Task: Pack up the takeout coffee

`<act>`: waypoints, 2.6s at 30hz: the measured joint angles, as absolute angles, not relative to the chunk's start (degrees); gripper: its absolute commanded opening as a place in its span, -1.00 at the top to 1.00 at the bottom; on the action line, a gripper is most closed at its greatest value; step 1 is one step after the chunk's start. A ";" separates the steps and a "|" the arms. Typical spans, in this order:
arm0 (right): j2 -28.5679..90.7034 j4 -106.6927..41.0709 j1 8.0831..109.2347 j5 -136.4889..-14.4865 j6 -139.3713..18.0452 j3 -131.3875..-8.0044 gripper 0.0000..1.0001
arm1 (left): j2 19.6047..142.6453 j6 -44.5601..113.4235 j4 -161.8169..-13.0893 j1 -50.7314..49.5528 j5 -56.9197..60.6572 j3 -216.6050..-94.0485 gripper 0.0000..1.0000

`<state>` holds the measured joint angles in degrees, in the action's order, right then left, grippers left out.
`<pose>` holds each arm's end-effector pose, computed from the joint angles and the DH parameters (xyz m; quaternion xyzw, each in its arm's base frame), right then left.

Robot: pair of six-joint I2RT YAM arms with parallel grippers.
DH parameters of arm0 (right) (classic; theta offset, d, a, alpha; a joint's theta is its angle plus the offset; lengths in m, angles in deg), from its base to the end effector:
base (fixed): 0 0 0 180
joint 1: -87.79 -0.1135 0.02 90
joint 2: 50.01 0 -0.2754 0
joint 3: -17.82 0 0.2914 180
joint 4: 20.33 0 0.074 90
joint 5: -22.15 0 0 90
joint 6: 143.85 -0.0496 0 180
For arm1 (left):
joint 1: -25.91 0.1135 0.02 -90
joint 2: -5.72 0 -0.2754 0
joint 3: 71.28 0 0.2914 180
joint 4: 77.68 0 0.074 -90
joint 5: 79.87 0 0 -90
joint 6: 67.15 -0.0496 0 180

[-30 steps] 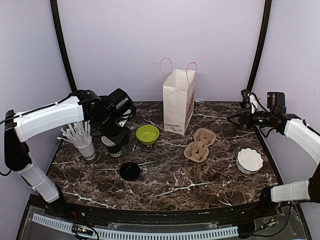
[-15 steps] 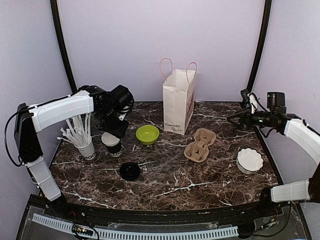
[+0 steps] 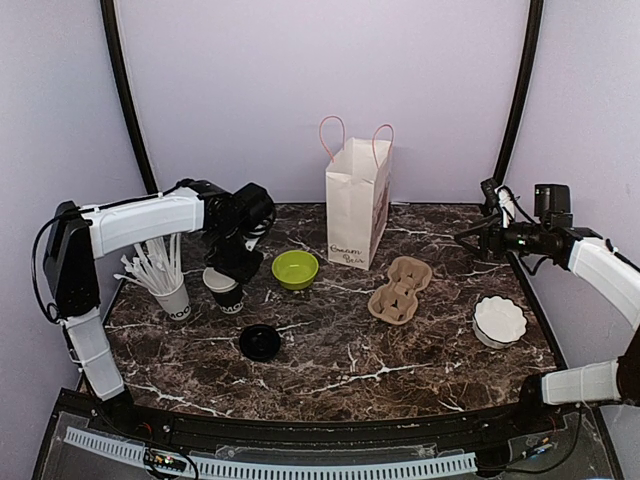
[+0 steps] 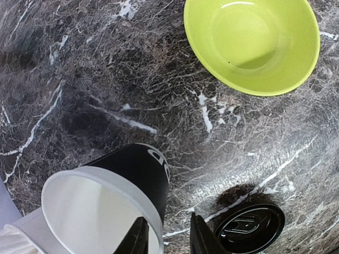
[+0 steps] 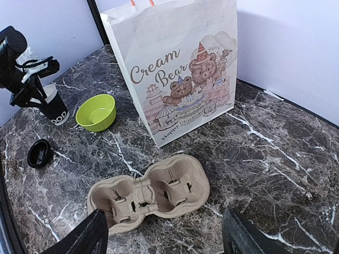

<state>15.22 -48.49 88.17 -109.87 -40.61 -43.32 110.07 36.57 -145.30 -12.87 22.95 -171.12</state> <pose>0.2892 0.0313 0.2836 -0.2636 0.7929 0.2583 0.4848 0.3314 -0.2522 0.2409 0.1961 0.9621 0.0306 0.1872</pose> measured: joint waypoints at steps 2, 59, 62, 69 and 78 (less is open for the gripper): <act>15.22 -48.51 88.17 -109.87 -40.57 -43.32 -0.45 | 110.51 36.76 -145.32 -12.81 23.19 -171.10 0.68; 16.97 -49.06 88.17 -110.35 -38.03 -42.84 -0.44 | 118.07 34.23 -156.54 -44.98 26.75 -196.34 -0.43; 17.05 -49.21 88.17 -110.41 -37.84 -42.84 -0.44 | 111.39 37.73 -156.73 -42.45 28.72 -188.32 -0.39; 17.38 -49.41 88.17 -110.50 -37.79 -42.84 -0.42 | 103.10 41.83 -152.54 -35.98 28.83 -169.02 -0.06; 18.04 -49.76 88.17 -110.11 -36.94 -42.92 -0.22 | 102.95 38.97 -141.15 -36.20 22.60 -155.58 -0.02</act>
<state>18.04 -49.76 88.17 -110.11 -36.94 -42.92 102.95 38.97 -141.15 -36.20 22.60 -155.58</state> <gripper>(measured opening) 0.616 0.513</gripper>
